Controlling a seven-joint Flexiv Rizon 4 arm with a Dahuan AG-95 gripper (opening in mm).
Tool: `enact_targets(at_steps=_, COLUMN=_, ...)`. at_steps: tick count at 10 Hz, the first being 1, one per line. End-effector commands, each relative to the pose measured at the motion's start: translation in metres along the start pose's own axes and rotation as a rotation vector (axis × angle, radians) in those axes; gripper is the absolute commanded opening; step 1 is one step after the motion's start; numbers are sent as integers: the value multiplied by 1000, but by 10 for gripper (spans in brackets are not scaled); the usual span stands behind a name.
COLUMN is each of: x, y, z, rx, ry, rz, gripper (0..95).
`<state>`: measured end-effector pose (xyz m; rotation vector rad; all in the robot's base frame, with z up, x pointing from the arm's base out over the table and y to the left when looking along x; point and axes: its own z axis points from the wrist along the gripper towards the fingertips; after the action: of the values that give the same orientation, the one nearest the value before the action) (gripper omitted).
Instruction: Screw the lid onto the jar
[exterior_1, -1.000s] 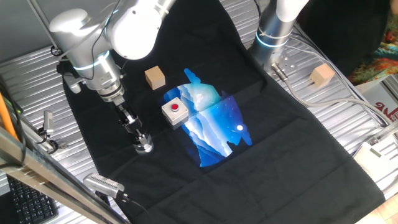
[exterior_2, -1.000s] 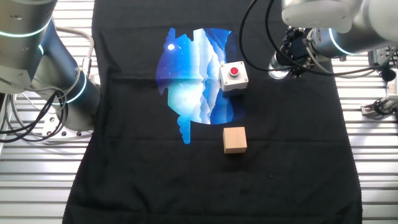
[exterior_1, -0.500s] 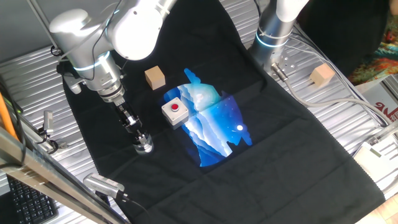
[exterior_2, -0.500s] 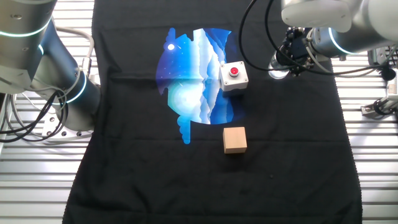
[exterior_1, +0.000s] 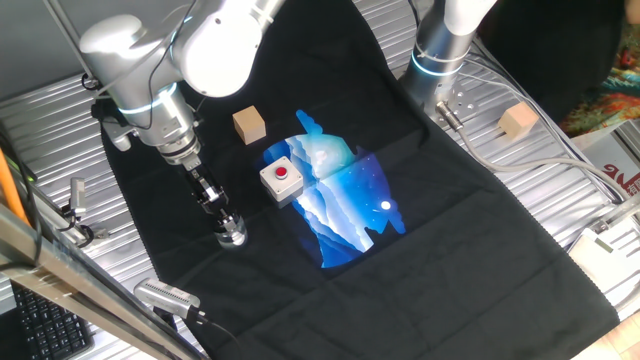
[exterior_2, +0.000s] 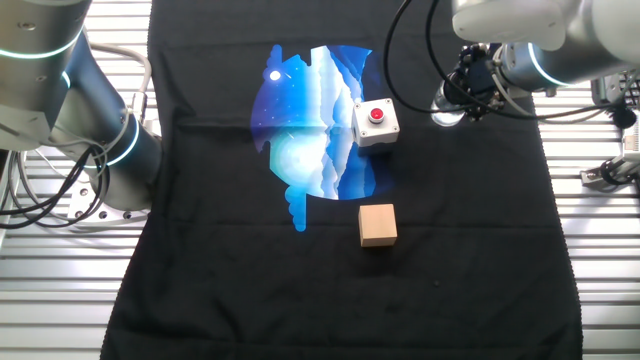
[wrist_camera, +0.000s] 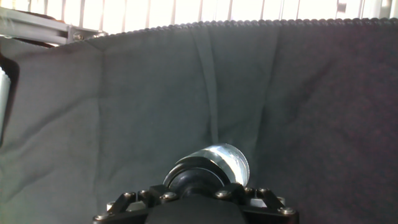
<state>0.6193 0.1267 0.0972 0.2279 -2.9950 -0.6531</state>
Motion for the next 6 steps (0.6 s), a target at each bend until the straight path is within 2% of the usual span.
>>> enact_targets(at_steps=1, x=0, y=0, z=0, rx=4, ry=2, rz=10, gripper=570)
enact_targets(at_steps=4, x=1, y=1, z=0, rx=10, ry=0, rz=29, gripper=0)
enact_targets(at_steps=6, x=1, y=1, z=0, rx=13, ry=-3, rz=29, gripper=0)
